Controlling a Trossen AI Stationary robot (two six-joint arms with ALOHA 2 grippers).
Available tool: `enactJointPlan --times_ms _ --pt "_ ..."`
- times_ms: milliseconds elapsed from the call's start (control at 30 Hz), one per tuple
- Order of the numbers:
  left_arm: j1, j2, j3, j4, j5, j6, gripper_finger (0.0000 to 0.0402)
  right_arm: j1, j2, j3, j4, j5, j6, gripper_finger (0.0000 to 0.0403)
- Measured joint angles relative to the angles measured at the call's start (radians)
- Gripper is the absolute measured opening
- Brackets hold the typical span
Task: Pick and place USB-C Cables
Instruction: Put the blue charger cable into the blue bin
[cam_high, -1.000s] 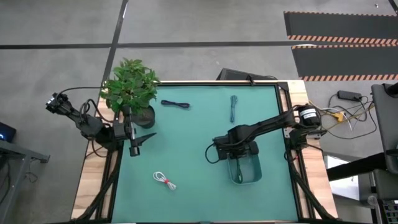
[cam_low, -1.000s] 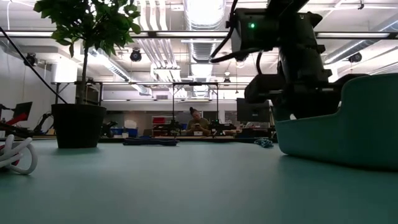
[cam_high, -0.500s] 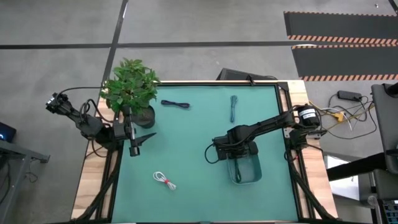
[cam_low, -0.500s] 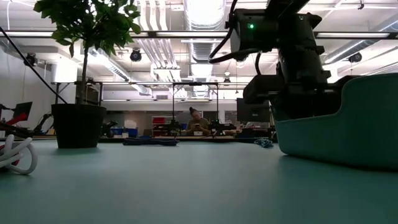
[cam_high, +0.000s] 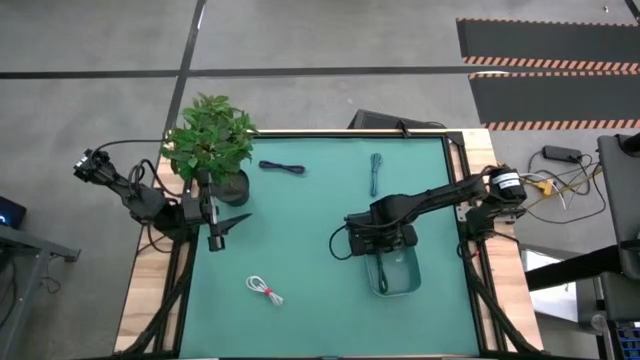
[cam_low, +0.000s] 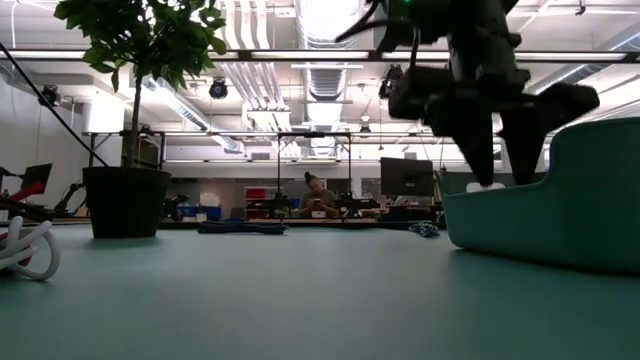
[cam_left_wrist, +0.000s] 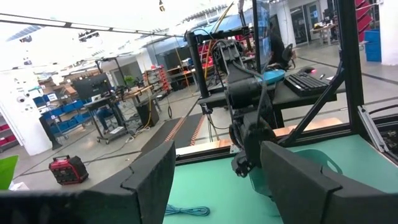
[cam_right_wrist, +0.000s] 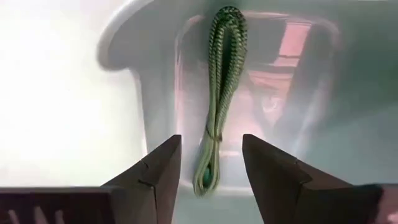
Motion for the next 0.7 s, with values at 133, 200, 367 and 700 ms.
enactJointPlan --times_ms 133,200,367,700 --pt "0.000 0.007 0.000 0.000 0.000 0.000 0.0222 0.000 -0.051 0.027 -0.029 0.009 0.000 0.0164" --pt "0.000 0.012 0.000 0.000 0.000 0.000 0.0221 0.001 -0.076 0.042 -0.032 0.032 -0.017 0.0164" --pt "0.000 0.025 0.001 0.000 0.000 0.000 0.0222 0.014 -0.138 0.073 -0.035 0.157 -0.087 0.0162" --pt "0.000 0.030 0.003 0.016 0.000 0.010 0.0222 -0.116 -0.235 0.079 -0.033 0.338 -0.211 0.0145"
